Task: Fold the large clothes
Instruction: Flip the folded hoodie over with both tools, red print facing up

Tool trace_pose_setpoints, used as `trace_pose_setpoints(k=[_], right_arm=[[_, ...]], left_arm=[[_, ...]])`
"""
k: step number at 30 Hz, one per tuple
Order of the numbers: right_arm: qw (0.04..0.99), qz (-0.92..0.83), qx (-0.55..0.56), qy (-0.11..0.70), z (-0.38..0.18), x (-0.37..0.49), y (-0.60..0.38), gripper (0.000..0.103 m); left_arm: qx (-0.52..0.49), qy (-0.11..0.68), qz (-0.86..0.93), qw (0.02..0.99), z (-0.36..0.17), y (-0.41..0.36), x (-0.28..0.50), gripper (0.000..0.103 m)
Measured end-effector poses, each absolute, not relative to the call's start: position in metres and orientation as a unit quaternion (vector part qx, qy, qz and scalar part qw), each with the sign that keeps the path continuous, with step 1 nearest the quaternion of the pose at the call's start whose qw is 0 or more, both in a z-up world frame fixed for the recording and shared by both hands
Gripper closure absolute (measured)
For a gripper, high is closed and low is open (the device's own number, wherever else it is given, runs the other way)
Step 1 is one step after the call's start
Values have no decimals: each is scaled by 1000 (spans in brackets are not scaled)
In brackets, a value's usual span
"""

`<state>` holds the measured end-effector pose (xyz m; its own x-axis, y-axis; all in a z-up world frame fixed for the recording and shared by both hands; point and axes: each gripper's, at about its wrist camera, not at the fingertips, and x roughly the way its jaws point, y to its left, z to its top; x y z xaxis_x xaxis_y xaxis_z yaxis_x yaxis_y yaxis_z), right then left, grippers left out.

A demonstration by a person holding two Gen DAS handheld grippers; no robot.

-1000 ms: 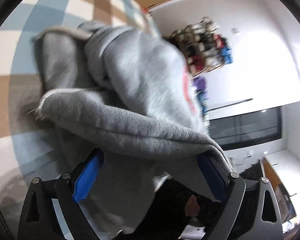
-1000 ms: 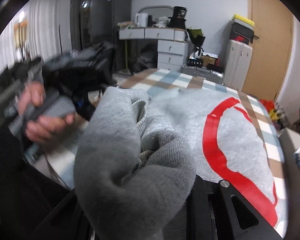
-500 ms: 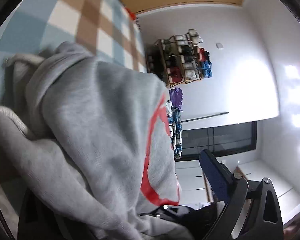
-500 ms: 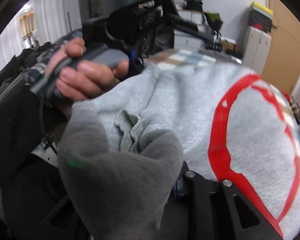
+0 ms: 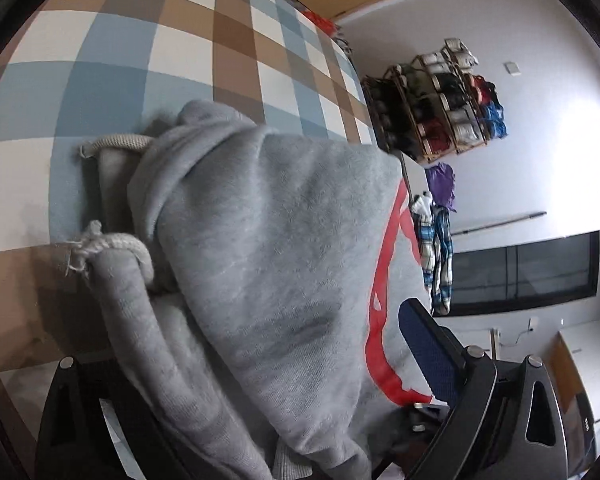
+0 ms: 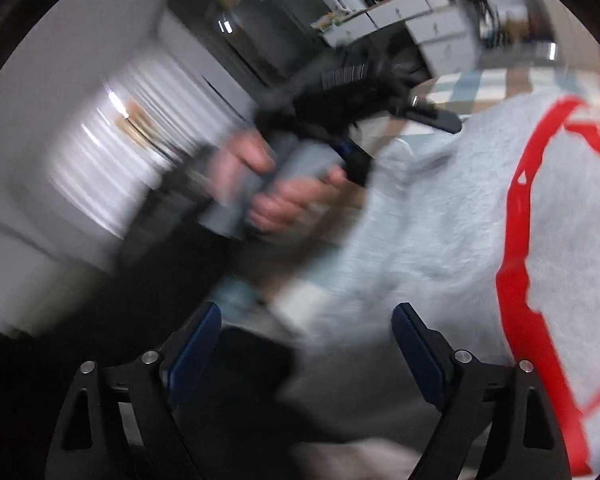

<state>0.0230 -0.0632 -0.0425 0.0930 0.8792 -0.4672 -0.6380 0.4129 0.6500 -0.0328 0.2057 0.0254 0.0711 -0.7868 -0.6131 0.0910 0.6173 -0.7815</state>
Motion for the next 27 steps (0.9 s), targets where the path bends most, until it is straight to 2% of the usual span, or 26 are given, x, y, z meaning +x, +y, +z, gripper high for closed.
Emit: trace_pose_setpoints(k=[1,3,5,8,10,14,22,27], right_arm=[[721,533,172,408,-34,26,-81,13],[742,521,203,371,-20,29,-117,0],[771,482,229,348,-15,36,-150,0],[759,442,301,372,-37,61,-190,0],[725,430,336,420,-67,71,-198,0],[654,448,418,444,-98,80,-197,0],[657,444,399,461,-101,60,-185,0],[661,438,396,463,-103,52,-185,0]], left_arm=[[-295,599,-322,671,25,208,-33,7],[-293,600,-316,675,27,205,-33,7],[-284,597,-312,682,32,196,-31,7],[-255,599,-300,697,35,181,-24,7],[-243,603,-292,702,34,171,-17,7],[-243,608,-277,704,36,159,2,7],[-178,628,-266,710,39,124,33,7],[-128,641,-238,718,20,125,31,7]])
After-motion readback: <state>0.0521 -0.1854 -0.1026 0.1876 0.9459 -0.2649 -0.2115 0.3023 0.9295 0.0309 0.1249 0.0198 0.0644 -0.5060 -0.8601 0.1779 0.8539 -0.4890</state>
